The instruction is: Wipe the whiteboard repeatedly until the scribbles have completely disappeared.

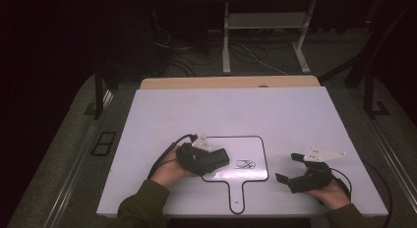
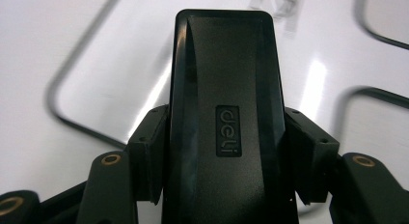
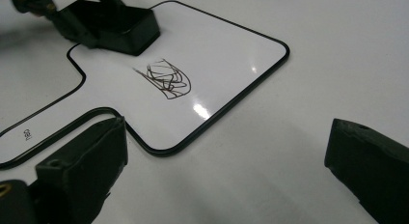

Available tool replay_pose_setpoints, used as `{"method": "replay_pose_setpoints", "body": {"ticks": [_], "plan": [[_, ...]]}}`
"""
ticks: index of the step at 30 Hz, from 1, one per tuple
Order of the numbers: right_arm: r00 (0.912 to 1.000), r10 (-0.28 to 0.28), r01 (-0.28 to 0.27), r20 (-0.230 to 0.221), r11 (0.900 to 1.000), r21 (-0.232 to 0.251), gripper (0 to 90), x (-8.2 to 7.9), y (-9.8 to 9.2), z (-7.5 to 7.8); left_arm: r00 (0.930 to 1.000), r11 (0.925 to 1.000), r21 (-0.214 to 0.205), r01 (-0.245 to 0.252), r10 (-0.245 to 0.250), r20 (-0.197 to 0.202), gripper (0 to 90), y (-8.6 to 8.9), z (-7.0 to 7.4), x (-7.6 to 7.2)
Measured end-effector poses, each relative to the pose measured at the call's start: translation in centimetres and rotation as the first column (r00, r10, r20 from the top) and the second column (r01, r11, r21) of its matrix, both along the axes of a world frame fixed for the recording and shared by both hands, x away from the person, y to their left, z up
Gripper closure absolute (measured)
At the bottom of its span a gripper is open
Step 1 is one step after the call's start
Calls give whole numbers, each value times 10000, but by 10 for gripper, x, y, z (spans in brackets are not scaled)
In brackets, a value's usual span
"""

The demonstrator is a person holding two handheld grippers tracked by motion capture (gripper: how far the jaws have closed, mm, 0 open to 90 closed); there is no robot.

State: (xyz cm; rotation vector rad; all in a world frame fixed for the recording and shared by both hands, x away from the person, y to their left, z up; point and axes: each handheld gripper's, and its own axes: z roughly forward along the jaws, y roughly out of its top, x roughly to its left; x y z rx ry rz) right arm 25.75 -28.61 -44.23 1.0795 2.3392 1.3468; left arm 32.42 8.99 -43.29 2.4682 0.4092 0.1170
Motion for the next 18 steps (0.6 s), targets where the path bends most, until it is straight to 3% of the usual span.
{"method": "replay_pose_setpoints", "body": {"ticks": [2, 7, 14, 18], "plan": [[10000, 22, -22, -15, 10000, -1, 4, 0, 0, 0, 10000, 10000, 60, -4, 3, 28, 392, 0, 0, 1], [10000, 43, -43, -11, 10000, -24, 4, 0, 1, 0, 9990, 9989, -70, -453, 453, -44, 392, 1, -1, 22], [10000, 33, -33, -20, 10000, 3, 4, 0, 0, 0, 9998, 9995, 255, 203, -204, 53, 392, -4, 2, -1], [10000, 49, -49, -1, 10000, -29, 4, 1, 1, 0, 9996, 9995, 177, -263, 261, 107, 392, -3, 1, 16]]}}
